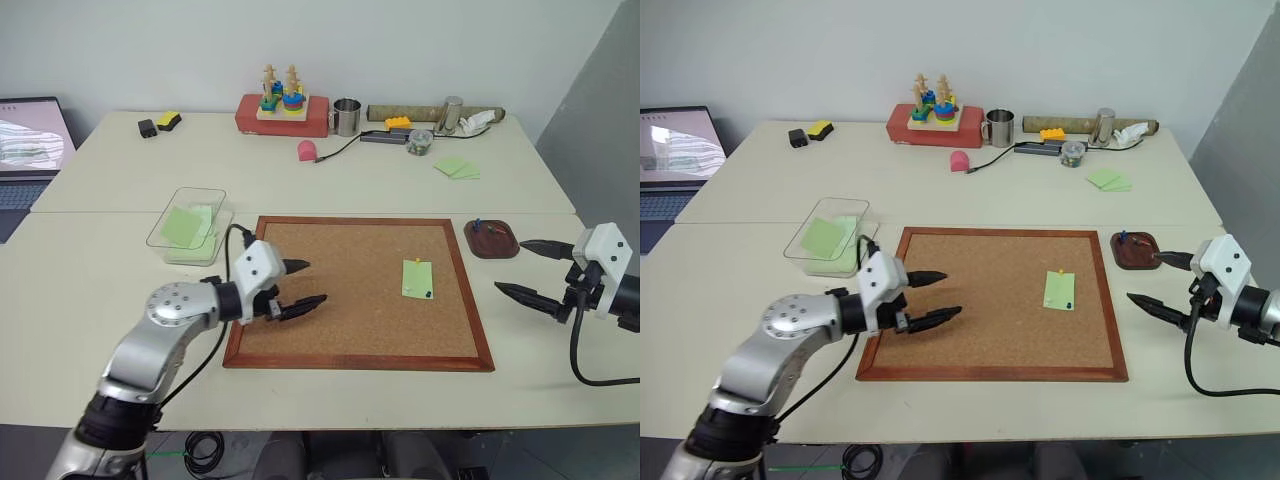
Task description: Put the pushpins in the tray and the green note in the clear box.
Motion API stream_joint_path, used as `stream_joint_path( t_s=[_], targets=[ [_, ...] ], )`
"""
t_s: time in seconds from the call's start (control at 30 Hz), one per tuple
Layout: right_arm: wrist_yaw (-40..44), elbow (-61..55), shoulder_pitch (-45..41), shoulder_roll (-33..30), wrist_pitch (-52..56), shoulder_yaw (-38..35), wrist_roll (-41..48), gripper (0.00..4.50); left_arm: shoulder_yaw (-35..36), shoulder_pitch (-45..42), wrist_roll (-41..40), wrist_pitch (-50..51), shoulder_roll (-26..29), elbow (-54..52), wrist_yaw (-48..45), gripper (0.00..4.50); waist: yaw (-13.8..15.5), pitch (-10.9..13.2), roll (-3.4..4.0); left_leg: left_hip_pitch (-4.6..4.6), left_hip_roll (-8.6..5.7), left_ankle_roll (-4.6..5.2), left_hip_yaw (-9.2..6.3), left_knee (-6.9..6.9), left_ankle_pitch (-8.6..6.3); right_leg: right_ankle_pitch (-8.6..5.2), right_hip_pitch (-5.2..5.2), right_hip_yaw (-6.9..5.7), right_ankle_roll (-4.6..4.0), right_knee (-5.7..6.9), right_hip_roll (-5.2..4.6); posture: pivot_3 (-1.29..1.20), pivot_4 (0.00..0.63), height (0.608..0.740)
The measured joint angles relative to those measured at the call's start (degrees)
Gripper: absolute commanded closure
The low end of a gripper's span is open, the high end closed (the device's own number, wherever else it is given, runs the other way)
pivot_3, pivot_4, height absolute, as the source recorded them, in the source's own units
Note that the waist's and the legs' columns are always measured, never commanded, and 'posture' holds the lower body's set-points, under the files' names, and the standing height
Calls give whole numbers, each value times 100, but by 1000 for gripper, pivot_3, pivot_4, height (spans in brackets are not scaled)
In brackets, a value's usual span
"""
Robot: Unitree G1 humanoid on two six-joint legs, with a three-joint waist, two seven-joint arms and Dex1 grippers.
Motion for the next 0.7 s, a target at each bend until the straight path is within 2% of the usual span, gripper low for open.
stream_joint_path(
  t_s=[0.2,0.4,0.57,0.7],
  targets=[
    [10,-110,-490,7,198,633,-113,0,-492,-487,477,-382,-640,1153,95,3173,-20,0,0,-1,-1,0,0,0,0,0,-3,1,0,0,1,0,150,740],
    [-108,211,-1397,135,652,1551,-508,0,-629,-664,676,-691,-908,1790,64,4459,-3,0,0,-5,-1,0,-7,1,0,1,-3,-5,0,-1,-1,0,150,740],
    [-33,1006,-2147,583,653,2205,-861,0,-617,-688,713,-923,-970,1990,-35,4496,-5,-2,3,-2,-2,0,-6,2,1,1,-2,-5,-1,3,-2,0,150,740],
    [15,1863,-2710,944,201,2554,-1254,0,-607,-673,730,-978,-991,2018,-37,4496,-8,-3,4,0,-2,0,-7,3,1,2,-2,-6,-1,3,-3,0,150,740]
  ],
)
